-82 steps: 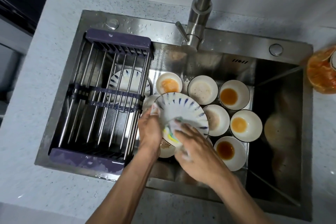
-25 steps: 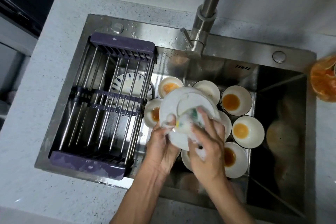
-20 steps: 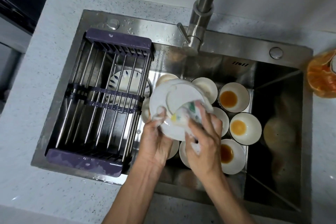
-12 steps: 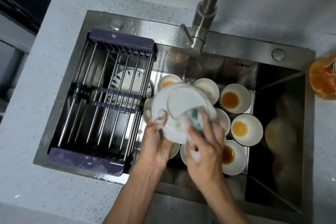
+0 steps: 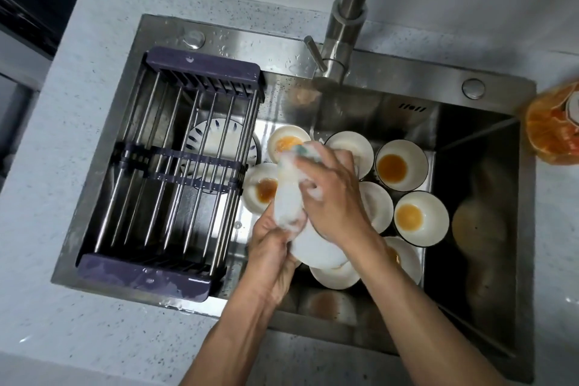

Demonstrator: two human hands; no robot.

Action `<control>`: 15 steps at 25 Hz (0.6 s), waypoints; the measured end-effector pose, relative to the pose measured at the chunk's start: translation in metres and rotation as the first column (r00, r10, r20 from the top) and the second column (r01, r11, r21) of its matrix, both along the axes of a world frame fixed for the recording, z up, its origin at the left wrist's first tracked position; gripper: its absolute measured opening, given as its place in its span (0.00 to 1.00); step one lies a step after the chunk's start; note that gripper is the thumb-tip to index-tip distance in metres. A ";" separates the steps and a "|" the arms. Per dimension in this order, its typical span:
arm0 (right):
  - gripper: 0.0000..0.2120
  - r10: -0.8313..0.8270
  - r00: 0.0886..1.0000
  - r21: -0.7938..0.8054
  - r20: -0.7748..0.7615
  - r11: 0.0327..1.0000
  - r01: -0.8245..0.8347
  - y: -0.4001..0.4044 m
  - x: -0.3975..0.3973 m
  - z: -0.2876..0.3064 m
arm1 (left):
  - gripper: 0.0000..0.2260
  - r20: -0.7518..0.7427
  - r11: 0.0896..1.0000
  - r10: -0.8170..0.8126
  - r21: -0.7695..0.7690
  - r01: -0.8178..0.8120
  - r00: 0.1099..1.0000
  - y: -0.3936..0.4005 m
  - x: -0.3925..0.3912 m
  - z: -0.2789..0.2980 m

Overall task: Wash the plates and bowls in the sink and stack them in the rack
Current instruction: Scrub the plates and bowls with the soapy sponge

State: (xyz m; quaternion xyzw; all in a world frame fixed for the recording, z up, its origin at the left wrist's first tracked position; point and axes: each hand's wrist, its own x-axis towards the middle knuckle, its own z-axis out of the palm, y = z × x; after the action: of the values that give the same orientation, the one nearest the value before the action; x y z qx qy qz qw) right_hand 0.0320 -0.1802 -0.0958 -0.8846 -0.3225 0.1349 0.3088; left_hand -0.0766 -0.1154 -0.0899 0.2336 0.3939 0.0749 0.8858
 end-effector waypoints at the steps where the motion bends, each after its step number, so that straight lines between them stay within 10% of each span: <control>1: 0.23 -0.123 0.992 -0.037 -0.010 0.992 0.123 -0.004 0.016 -0.006 | 0.24 0.014 1.000 0.011 0.001 -0.011 1.000 0.000 -0.001 0.001; 4: 0.23 -0.343 0.939 -0.042 -0.036 0.939 0.341 -0.040 0.013 -0.014 | 0.22 -0.004 0.997 0.070 -0.034 -0.070 0.998 0.005 0.004 -0.004; 10: 0.26 -0.127 0.992 0.036 0.014 0.991 0.126 -0.034 -0.035 -0.006 | 0.22 0.037 0.998 0.058 -0.014 -0.057 0.998 0.011 0.003 -0.007; 12: 0.23 -0.236 0.953 0.130 -0.190 0.956 0.262 -0.017 -0.014 -0.004 | 0.20 -0.010 0.992 -0.015 0.125 0.016 1.000 0.013 0.008 -0.005; 14: 0.16 -0.419 0.688 0.105 -0.593 0.807 0.581 -0.019 0.002 0.010 | 0.19 -0.200 0.845 -0.194 0.464 0.267 0.960 0.018 0.009 -0.002; 15: 0.11 -0.428 0.494 0.031 -0.757 0.731 0.681 -0.028 0.008 0.017 | 0.21 -0.293 0.613 -0.304 0.668 0.422 0.906 0.023 0.005 -0.004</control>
State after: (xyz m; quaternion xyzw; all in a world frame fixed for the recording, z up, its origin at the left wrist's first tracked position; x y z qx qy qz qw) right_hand 0.0405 -0.2079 -0.0784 -0.7531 0.1111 0.2981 0.5758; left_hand -0.0718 -0.0928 -0.0943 0.6405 0.3424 0.0235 0.6870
